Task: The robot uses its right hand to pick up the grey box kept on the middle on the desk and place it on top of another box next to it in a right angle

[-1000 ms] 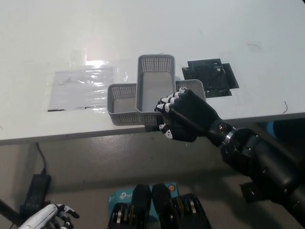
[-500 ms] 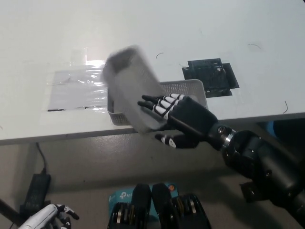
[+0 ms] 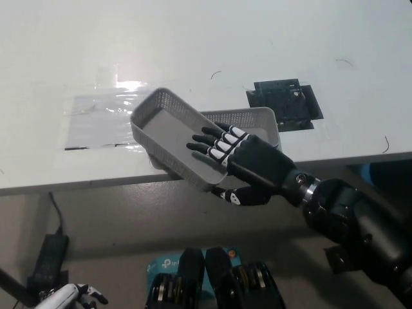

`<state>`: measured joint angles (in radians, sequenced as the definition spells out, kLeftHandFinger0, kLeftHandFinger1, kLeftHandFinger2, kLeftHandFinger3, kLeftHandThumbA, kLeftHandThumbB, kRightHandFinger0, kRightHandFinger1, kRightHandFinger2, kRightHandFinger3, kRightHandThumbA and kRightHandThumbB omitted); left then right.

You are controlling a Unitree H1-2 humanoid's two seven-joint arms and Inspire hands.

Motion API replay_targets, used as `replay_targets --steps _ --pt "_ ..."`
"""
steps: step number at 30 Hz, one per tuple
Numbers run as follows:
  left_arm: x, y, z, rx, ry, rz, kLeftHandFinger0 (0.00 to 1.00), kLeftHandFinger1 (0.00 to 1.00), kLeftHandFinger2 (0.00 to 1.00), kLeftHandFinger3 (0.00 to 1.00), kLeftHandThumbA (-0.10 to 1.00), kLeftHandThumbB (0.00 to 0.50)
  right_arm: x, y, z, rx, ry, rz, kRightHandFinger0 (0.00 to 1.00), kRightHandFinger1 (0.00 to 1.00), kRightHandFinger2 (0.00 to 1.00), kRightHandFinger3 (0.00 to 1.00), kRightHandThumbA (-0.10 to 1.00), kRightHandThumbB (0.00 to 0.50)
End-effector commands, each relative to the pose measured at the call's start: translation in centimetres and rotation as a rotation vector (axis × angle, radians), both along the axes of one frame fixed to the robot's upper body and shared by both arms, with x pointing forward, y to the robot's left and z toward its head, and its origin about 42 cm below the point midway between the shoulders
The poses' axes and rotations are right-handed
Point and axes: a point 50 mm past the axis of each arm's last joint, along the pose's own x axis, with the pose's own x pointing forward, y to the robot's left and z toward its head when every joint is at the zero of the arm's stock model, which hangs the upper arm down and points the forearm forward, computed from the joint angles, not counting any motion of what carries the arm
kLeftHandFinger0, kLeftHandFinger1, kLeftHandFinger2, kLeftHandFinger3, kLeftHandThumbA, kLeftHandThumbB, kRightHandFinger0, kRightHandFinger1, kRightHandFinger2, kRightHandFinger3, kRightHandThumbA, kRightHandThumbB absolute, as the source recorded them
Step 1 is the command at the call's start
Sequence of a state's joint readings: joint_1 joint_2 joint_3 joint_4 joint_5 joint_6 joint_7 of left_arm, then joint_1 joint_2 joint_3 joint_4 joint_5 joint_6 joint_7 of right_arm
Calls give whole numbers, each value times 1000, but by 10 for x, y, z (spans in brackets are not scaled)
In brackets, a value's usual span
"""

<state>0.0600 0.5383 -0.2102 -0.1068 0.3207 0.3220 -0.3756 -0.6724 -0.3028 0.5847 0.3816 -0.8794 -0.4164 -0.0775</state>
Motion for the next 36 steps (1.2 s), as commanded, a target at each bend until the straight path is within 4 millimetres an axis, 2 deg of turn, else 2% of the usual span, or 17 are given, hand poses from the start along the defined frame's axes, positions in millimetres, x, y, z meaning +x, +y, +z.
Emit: replay_targets --steps 1,4,5,7,8,11,12,13,16,18,22,27,29,30,33,34,36 --pt "0 3 7 0 -31 -7 253 304 446 599 194 325 8 -6 26 14 -31 -20 1000 1000 1000 1000 734 286" --pt "0 4 6 -2 -28 -7 249 301 448 597 201 330 9 -5 29 44 -43 -46 1000 1000 1000 1000 699 298" --pt "0 4 5 -5 -30 -8 237 289 435 591 191 327 9 -4 31 42 -49 -61 1000 1000 1000 1000 731 281" --pt "-6 3 0 -3 -28 -8 261 310 455 599 193 325 7 0 36 26 -68 -109 1000 1000 1000 1000 794 201" --pt "-6 3 0 -4 -28 -9 258 307 453 599 192 325 7 0 38 26 -72 -117 1000 1000 1000 1000 804 186" --pt "-10 1 -3 -2 -14 1 245 296 438 612 194 327 9 12 64 27 -117 -201 1000 1000 1000 1000 1000 55" --pt "-10 1 -3 -3 -15 2 244 295 436 610 191 327 10 13 66 28 -121 -210 1000 1000 1000 1000 1000 35" --pt "-12 0 -2 -9 -20 1 244 294 434 600 191 325 15 21 85 25 -198 -272 1000 1000 1000 1000 1000 0" --pt "-13 -1 -3 -9 -17 2 246 295 436 600 190 324 15 22 85 26 -203 -286 1000 1000 1000 1000 1000 0" --pt "-13 -2 -4 -10 -13 5 239 296 452 615 197 326 18 37 100 27 -222 -359 1000 1000 961 966 1000 0" --pt "-16 -4 -3 -14 0 9 258 309 456 621 178 321 16 48 91 30 -194 -380 996 1000 891 915 1000 3" --pt "-17 -4 -4 -12 -14 3 286 329 483 628 190 325 14 52 79 11 -164 -381 964 1000 879 887 1000 10" --pt "-18 -4 -6 -25 -21 7 262 307 452 598 169 332 13 50 75 -10 -154 -379 942 1000 876 913 871 39" --pt "-17 -5 -5 -12 -21 5 265 311 457 606 179 331 11 43 74 -21 -163 -373 928 1000 857 911 727 46" --pt "-15 -2 -4 -11 -17 8 240 286 433 597 197 332 11 39 75 -24 -150 -374 933 1000 874 946 544 46" --pt "-15 -3 -5 -23 -18 10 224 274 416 588 183 329 10 33 73 -30 -155 -379 916 1000 878 959 423 66" --pt "-16 -3 -6 -25 -23 8 219 269 407 578 178 333 9 30 71 -37 -151 -379 908 1000 881 974 380 66"
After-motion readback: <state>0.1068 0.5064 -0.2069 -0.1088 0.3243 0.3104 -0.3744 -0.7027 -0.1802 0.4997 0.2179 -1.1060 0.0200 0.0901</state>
